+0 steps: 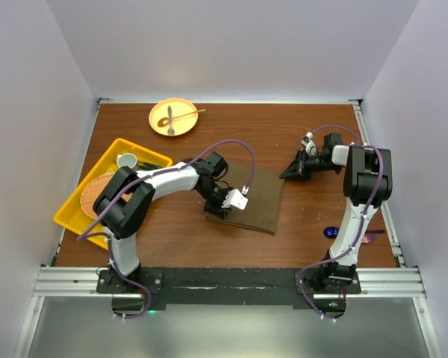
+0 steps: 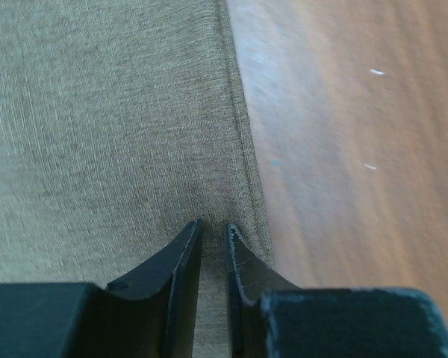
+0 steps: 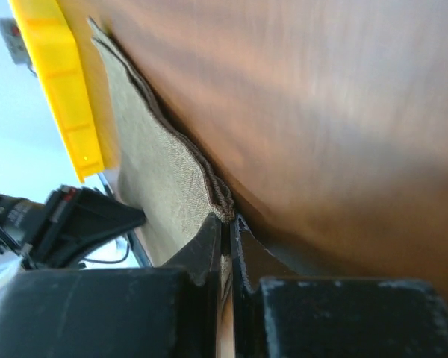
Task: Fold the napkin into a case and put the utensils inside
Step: Smooth out the lower triangle-folded napkin at the center of the board.
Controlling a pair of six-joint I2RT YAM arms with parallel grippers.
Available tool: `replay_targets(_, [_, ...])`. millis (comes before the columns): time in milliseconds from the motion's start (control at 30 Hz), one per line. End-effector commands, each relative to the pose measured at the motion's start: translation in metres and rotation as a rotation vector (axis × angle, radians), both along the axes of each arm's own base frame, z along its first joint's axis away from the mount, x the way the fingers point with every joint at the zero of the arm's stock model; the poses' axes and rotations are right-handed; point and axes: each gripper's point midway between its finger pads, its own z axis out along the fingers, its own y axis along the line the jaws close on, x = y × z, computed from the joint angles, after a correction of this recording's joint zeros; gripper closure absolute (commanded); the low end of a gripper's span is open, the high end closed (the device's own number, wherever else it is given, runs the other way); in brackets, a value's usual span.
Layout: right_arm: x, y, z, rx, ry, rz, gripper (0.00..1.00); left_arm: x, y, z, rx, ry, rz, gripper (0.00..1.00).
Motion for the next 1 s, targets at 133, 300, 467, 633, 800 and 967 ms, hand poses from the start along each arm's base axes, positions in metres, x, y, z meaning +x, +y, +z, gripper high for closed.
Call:
replay_targets(133, [-0.032, -0.023, 0.01, -0.168, -0.035, 0.08, 0.41, 0.008, -0.003, 0.06, -0.136, 0.082, 0.134, 0.57])
replay_targets(300, [-0.024, -0.006, 0.087, -0.047, -0.192, 0.095, 0.02, 0.057, -0.018, 0.118, -0.376, 0.255, 0.467, 0.37])
replay_targets(467, [-0.053, 0.055, 0.111, 0.118, -0.151, 0.181, 0.02, 0.062, -0.032, 0.129, -0.464, 0.517, 0.648, 0.32])
replay_targets(633, [-0.067, 0.099, 0.091, 0.218, -0.04, 0.199, 0.02, 0.051, -0.041, 0.114, -0.487, 0.736, 0.691, 0.35])
replay_targets(800, [-0.068, 0.101, 0.044, 0.203, 0.056, 0.197, 0.02, 0.053, -0.047, 0.079, -0.379, 0.892, 0.719, 0.48])
replay_targets(967, [-0.067, 0.08, 0.008, 0.175, 0.144, 0.187, 0.02, 0.057, -0.029, 0.026, -0.271, 0.975, 0.843, 0.64])
